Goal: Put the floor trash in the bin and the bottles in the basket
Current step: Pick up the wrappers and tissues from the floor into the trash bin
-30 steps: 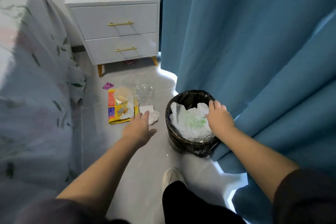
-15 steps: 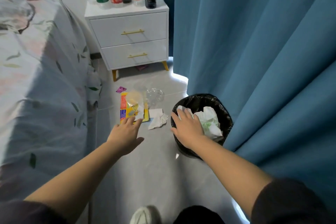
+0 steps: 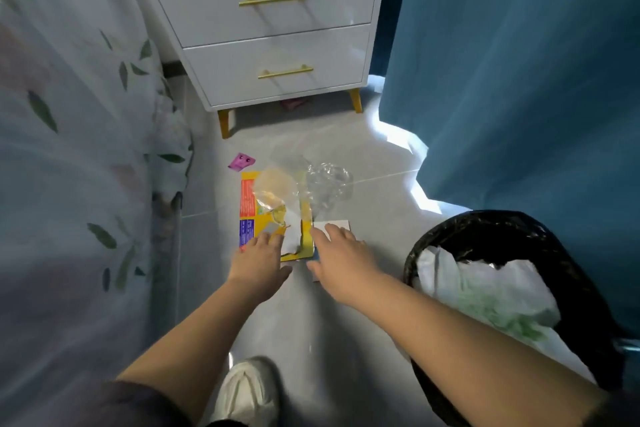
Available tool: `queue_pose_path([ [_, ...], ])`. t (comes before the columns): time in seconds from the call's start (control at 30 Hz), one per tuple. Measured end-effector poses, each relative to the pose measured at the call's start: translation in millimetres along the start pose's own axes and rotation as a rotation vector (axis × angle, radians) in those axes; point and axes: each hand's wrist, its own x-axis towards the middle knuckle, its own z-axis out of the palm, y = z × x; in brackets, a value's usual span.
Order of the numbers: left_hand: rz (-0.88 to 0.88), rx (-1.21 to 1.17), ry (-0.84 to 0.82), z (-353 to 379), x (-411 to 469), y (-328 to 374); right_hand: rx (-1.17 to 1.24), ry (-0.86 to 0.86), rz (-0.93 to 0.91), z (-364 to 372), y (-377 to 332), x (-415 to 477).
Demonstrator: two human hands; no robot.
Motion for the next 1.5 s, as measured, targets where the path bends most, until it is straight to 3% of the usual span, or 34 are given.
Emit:
queue_pose_path([
  [0.2,-0.074,-0.145,-0.051,7.0,16.0,-37.7,0.03,-0.157,0.163,17.5,-1.4,52.2],
  [0.43,-0.116,-0.199,-0.008,6.8,57.4,-71.7,0.079,-0.187,0.278,44.6,8.5,100.9],
  [0.93,-0.232,-0.281,-0.006,-23.1,198.6,-117.6,0.115,-0.144,0.262,33.5,39.2,185.0],
  [1.27,-0.228,-0.316,-0.117,-32.2,231.5,-145.3,0.12,-0.075,0.356,35.4,40.9,215.1],
  [1.4,-0.199,-0.297,-0.095,-35.9,250.2,-159.1,0.121,0.015,0.394,45.1,38.9,242.5],
  [1.5,-0.195,-0.261,-0.073,-35.2,269.6,-166.5,0.133,-0.029,0.412,51.7,39.3,260.0],
])
